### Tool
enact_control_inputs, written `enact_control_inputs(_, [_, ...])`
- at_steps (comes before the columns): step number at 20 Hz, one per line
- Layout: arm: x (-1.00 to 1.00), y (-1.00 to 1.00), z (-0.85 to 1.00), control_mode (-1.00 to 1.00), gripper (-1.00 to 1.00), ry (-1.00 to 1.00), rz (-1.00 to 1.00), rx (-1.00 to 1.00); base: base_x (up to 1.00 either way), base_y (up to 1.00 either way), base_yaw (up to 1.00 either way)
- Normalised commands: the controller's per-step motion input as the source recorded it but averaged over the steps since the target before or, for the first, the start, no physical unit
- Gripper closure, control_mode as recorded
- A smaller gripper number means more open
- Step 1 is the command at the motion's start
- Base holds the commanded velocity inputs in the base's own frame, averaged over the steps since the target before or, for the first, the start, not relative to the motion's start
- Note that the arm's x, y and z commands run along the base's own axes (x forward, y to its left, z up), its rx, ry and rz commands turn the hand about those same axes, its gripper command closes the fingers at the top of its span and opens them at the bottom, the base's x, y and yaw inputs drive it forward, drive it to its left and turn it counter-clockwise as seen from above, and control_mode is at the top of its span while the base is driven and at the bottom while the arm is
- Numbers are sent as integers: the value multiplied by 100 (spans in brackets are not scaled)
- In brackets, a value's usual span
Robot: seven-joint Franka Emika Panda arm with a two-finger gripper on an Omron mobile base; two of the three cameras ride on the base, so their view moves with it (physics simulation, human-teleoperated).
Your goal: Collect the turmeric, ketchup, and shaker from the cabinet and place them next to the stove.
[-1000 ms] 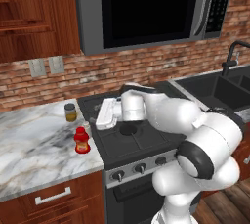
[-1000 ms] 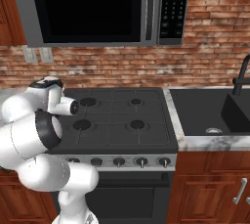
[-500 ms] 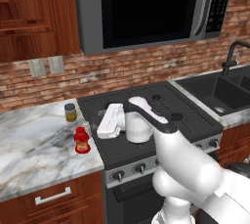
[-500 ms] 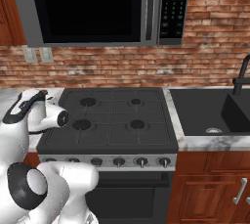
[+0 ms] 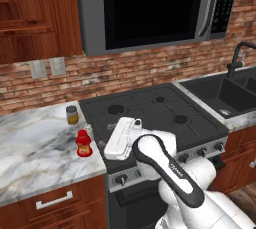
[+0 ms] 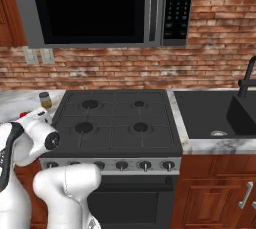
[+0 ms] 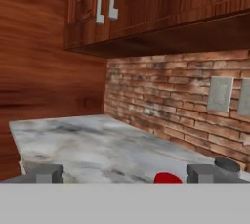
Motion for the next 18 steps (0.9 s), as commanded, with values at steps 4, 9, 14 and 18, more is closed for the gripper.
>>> enact_control_inputs(4, [-99,0,12,-100,-100,-1,-12,-2,0,0,0])
enact_control_inputs(9, [-100,0,14,-100,-100,-2,-12,-3,0,0,0])
enact_control_inputs(14, [-98,0,18,-100,-100,-3,-12,-4,0,0,0])
enact_control_inputs(18, [-84,0,37,-100,-100,-5,-11,-6,0,0,0])
